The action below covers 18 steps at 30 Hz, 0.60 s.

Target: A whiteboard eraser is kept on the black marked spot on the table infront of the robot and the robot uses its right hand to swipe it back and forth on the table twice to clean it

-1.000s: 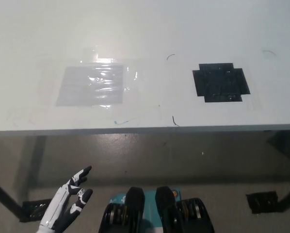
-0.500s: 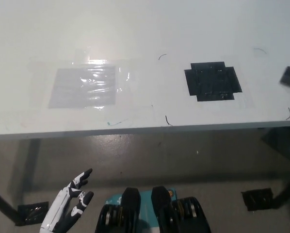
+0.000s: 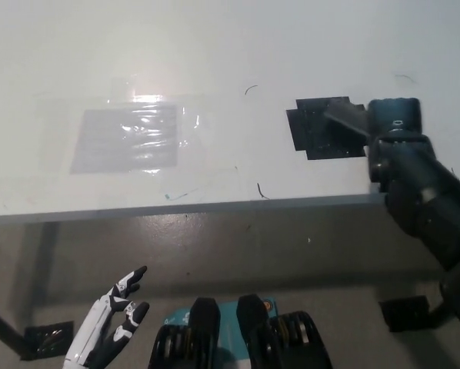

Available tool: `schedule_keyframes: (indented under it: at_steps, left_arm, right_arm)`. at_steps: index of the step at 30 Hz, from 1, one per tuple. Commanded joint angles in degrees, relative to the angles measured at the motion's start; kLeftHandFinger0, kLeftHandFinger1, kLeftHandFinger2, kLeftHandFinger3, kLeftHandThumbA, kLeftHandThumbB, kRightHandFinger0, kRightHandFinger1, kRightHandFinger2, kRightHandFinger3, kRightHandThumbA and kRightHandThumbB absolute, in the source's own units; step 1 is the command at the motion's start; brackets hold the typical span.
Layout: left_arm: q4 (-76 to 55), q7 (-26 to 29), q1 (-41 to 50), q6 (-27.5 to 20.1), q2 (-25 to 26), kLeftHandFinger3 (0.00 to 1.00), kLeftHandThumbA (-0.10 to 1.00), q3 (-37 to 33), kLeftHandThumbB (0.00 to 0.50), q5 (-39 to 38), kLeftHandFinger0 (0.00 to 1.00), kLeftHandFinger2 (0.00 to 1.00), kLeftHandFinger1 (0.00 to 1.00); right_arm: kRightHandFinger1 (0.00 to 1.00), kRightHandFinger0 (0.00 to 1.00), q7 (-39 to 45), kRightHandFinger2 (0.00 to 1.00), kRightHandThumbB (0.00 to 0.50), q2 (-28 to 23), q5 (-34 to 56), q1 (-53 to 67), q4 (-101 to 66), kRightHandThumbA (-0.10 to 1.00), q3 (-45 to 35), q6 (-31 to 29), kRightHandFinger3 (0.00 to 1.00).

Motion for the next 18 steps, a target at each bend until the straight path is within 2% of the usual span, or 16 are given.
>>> schedule_keyframes:
  at_steps: [1,2,3,5,6,7,8,9,11,12,13,14,15,16,17,18]
  left_arm:
    - [-1.14,-0.52,-0.42,-2.12,1.06,1.00,0.85,0.38,0.402,-0.10,1.00,1.00,1.00]
    - [-1.12,-0.61,-0.47,-2.11,1.08,1.00,0.85,0.42,0.403,-0.22,1.00,1.00,1.00]
    - [-1.13,-0.70,-0.45,-2.11,1.07,1.00,0.85,0.44,0.405,-0.38,1.00,1.00,1.00]
    - [-1.18,-0.61,-0.40,-2.11,1.01,1.00,0.86,0.47,0.407,-0.28,1.00,1.00,1.00]
    - [-1.27,-0.55,-0.30,-2.11,0.99,1.00,0.86,0.47,0.406,-0.12,1.00,1.00,1.00]
    - [-1.34,-0.48,-0.13,-2.11,0.90,1.00,0.86,0.39,0.404,0.06,1.00,1.00,1.00]
    - [-1.33,-0.40,-0.07,-2.12,0.83,1.00,0.86,0.33,0.403,0.20,1.00,1.00,1.00]
    - [-1.35,-0.36,-0.02,-2.12,0.76,1.00,0.86,0.26,0.404,0.33,1.00,1.00,1.00]
    - [-1.64,-0.39,0.19,-2.01,0.69,1.00,0.86,0.27,0.406,0.35,1.00,1.00,1.00]
    - [-1.76,-0.47,0.29,-1.87,0.74,1.00,0.86,0.32,0.407,0.26,1.00,1.00,1.00]
    - [-1.79,-0.54,0.39,-1.90,0.78,1.00,0.86,0.31,0.407,0.19,1.00,1.00,1.00]
    - [-1.69,-0.67,0.31,-1.97,0.82,1.00,0.85,0.31,0.404,-0.08,1.00,1.00,1.00]
    - [-1.73,-0.88,0.26,-1.88,0.91,1.00,0.84,0.31,0.404,-0.42,1.00,1.00,1.00]
    - [-1.83,-0.89,0.30,-1.76,1.03,1.00,0.85,0.28,0.406,-0.16,1.00,1.00,1.00]
    - [-1.86,-0.89,0.30,-1.73,1.07,1.00,0.85,0.27,0.406,-0.06,1.00,1.00,1.00]
    - [-1.82,-0.96,0.27,-1.83,1.23,1.00,0.85,0.27,0.405,-0.01,1.00,1.00,1.00]
  right_arm:
    - [0.09,0.03,3.25,0.23,0.146,3.40,0.17,-0.51,-1.02,0.32,-0.02,-2.53,0.62]
    - [0.11,0.04,3.36,0.24,0.136,3.13,0.10,-0.46,-1.19,0.29,-0.08,-2.68,0.57]
    - [0.09,0.03,3.46,0.23,0.134,2.82,0.00,-0.38,-1.40,0.26,-0.08,-2.85,0.57]
    - [0.13,0.06,3.58,0.27,0.135,2.55,-0.16,-0.46,-1.21,0.27,0.02,-3.10,0.63]
    - [0.21,0.13,3.63,0.37,0.130,2.45,-0.27,-0.45,-1.02,0.29,0.13,-3.22,0.71]
    - [0.23,0.15,3.69,0.40,0.119,2.28,-0.43,-0.32,-0.90,0.29,0.26,-3.39,0.73]
    - [0.14,0.05,3.75,0.32,0.112,2.17,-0.50,-0.22,-0.89,0.27,0.30,-3.43,0.67]
    - [0.12,0.02,3.84,0.30,0.112,2.03,-0.58,-0.03,-0.92,0.27,0.33,-3.41,0.67]
    - [0.24,0.14,3.46,0.39,0.125,1.64,-0.86,0.43,-0.99,0.30,0.51,-3.72,0.76]
    - [0.25,0.17,3.05,0.41,0.122,1.51,-0.91,0.69,-1.12,0.31,0.49,-3.73,0.78]
    - [0.47,0.37,2.68,0.59,0.156,1.31,-0.88,1.01,-1.24,0.42,0.39,-3.64,0.86]
    - [0.67,0.58,2.33,0.76,0.211,1.02,-0.52,1.24,-0.98,0.59,-0.03,-3.63,0.95]
    - [0.80,0.68,3.30,0.94,0.294,0.62,1.17,1.47,-0.57,0.80,-1.61,-3.78,1.00]
    - [1.00,1.00,4.92,1.00,0.383,0.02,4.60,1.91,-0.98,0.87,-4.92,-4.15,1.00]
    - [1.00,1.00,5.26,1.00,0.383,-0.11,5.36,2.02,-1.14,0.87,-5.75,-4.24,1.00]
    - [1.00,1.00,6.26,1.00,0.487,-1.38,8.27,3.07,-4.62,0.91,-9.20,-4.64,1.00]
